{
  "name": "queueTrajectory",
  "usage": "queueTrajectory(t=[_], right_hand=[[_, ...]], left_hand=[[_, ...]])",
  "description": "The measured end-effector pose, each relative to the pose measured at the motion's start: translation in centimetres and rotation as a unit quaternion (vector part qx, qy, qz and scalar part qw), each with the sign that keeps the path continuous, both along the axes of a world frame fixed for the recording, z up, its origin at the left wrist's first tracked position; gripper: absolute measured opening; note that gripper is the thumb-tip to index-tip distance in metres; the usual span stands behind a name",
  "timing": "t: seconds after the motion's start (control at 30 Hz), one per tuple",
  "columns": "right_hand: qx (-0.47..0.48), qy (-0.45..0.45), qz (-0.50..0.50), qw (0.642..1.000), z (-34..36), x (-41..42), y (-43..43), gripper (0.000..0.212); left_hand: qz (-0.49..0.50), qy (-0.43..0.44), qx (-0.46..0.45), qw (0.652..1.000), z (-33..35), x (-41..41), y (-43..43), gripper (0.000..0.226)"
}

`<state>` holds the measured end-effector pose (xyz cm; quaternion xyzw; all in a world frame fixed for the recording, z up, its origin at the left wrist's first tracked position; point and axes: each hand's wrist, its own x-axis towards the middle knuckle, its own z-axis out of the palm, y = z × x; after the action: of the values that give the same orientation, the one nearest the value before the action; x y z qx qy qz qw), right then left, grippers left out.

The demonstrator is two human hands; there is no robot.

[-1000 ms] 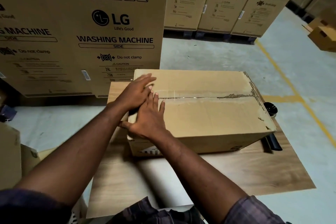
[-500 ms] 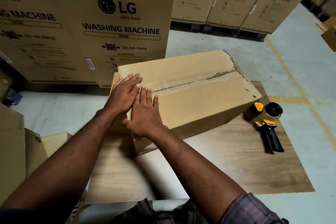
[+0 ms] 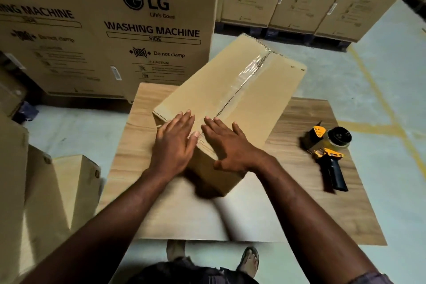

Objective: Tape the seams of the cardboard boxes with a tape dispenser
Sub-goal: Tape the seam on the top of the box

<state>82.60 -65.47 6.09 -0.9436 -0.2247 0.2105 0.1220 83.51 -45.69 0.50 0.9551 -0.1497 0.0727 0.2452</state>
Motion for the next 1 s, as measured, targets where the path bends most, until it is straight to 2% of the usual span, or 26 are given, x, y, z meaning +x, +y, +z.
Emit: queueTrajectory(t=[0.23,0.4,0.5,0.7,0.87,1.0], right_hand=[[0.017,0.040,-0.070,0.997,1.1,-5.3,-15.3,0.101],[0.051,0.010,-0.110,0.993,0.0,-8.2,-23.2,0.108],[0.062,-0.040,-0.117,0.990,-0.7,-9.8,-24.9,0.103],[0.021,-0.247,-0.080,0.965,-4.3,-11.6,-24.9,0.081],[0.063,-0.300,-0.116,0.945,-5.4,-12.3,-25.8,0.068],[0.173,-0.305,-0.188,0.917,-7.6,-14.2,-29.3,0.064]], left_hand=[[-0.069,-0.003,0.104,0.992,0.0,-7.6,-12.1,0.061],[-0.067,0.008,0.125,0.990,0.4,-11.2,-19.6,0.066],[-0.029,0.001,0.136,0.990,0.4,-12.6,-21.9,0.069],[0.037,-0.023,0.119,0.992,0.0,-13.6,-23.2,0.066],[0.085,-0.041,0.066,0.993,0.0,-13.5,-24.2,0.058],[0.088,-0.038,0.042,0.995,0.0,-13.8,-24.5,0.069]])
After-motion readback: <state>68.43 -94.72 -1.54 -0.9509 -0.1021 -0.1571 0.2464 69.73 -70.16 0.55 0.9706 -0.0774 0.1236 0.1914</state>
